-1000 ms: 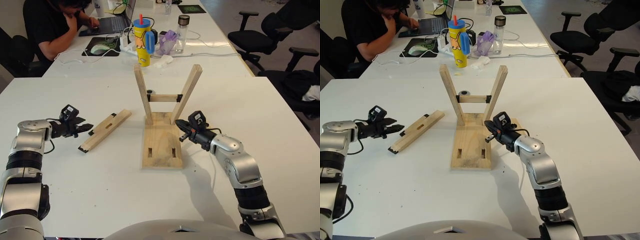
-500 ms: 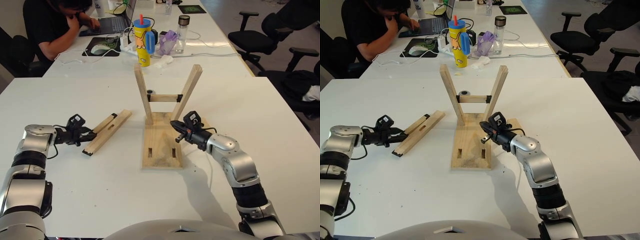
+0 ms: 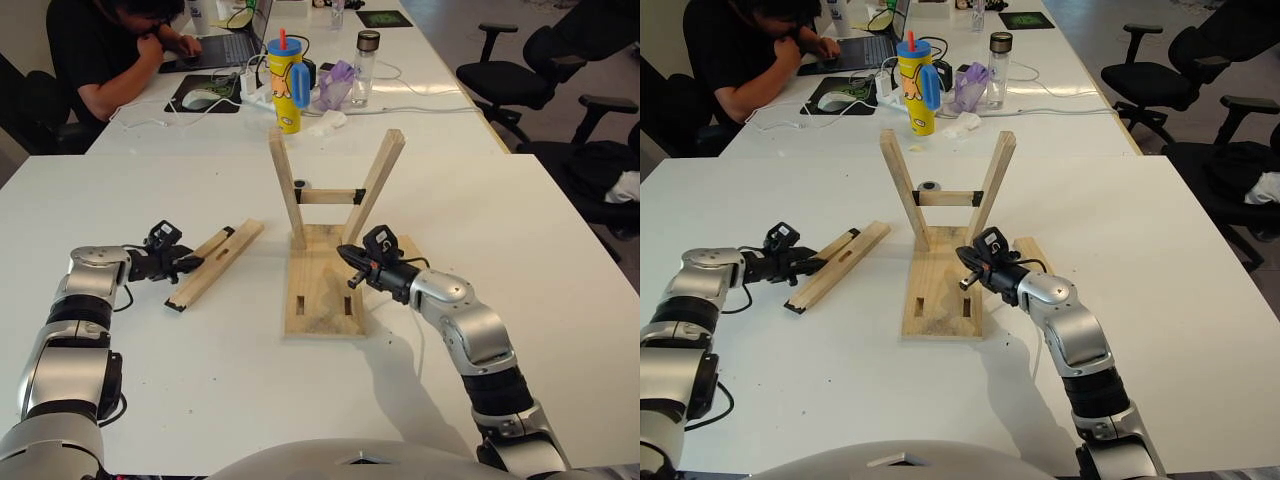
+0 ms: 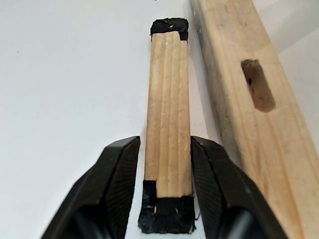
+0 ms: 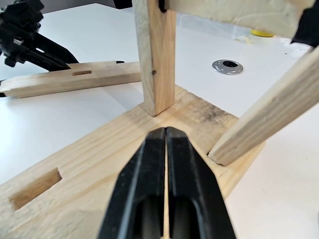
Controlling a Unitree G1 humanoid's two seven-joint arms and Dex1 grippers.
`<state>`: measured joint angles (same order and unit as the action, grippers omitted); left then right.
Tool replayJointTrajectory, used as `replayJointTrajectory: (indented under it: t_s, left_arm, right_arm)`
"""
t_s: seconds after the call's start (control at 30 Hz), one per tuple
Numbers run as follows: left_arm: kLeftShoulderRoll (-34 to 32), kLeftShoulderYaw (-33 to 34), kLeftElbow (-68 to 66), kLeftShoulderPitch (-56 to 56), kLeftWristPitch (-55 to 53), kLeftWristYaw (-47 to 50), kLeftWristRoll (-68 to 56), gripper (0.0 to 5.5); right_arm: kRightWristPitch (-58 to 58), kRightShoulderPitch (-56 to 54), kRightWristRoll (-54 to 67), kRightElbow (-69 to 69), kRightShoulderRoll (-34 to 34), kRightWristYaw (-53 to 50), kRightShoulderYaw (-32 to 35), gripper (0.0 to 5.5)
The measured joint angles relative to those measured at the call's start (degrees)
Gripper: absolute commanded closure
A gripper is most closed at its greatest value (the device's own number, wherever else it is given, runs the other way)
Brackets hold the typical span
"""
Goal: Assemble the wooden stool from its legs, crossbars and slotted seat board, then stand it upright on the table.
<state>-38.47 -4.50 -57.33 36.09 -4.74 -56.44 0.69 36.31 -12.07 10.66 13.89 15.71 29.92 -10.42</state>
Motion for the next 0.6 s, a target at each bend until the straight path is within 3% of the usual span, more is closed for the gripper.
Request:
replayJointTrajectory:
  t_s: [0.07,0.17,0.33,0.47,0.6]
  left_arm:
    - [-0.1,-0.8,1.0,-0.7,1.5,0.6,0.6,4.2]
    - [0.2,-0.6,3.3,-2.6,3.1,3.3,0.6,4.2]
    - [4.3,6.5,12.2,-9.2,3.5,10.6,-5.8,4.2]
    - [8.0,12.9,31.5,-16.3,3.1,12.8,-14.7,4.2]
    - [12.0,14.9,50.3,-25.7,4.5,16.7,-18.6,4.2]
  right_arm:
    - [-1.0,0.0,0.0,0.1,-0.1,0.0,0.0,5.5]
    - [-1.0,0.4,1.5,1.6,-1.0,0.3,-0.4,5.03]
    - [0.6,2.1,7.9,4.1,-4.0,1.4,-0.1,4.31]
    - [2.5,2.5,13.3,4.9,-7.2,0.9,2.3,3.71]
    - [5.2,2.6,21.4,6.0,-10.9,-1.4,7.0,3.0]
